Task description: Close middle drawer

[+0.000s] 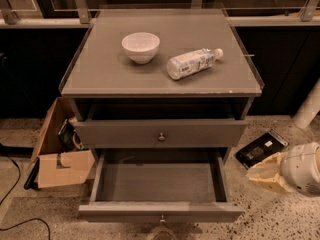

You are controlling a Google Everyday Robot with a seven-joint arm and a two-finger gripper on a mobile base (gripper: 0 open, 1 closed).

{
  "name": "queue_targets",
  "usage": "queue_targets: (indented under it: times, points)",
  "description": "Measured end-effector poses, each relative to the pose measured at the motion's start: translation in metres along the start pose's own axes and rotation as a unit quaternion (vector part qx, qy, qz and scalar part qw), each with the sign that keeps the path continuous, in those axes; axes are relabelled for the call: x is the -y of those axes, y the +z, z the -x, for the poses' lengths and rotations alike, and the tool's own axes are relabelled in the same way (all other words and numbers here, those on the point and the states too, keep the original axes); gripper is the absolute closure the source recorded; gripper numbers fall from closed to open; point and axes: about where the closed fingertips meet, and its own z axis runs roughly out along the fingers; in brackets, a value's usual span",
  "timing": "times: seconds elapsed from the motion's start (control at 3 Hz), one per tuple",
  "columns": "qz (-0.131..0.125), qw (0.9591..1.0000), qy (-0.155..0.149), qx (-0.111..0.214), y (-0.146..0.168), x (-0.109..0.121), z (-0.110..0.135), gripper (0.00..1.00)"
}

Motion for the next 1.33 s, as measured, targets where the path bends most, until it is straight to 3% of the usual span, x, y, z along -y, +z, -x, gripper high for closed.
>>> queue_targets:
  times: [0.33, 0.67, 1.0, 1.33]
  points:
    - [0.007, 1.0000, -0.001, 0.002, 0.002, -0.002, -0.002, 1.00]
    - [0.033, 0.9994, -0.004, 0.008, 0.011, -0.010, -0.009, 1.00]
    - [0.080, 0.9968, 0.005, 0.007, 0.030, -0.014, -0.028, 1.00]
    - [0.118, 0.9923, 0.026, 0.027, 0.052, -0.018, -0.052, 1.00]
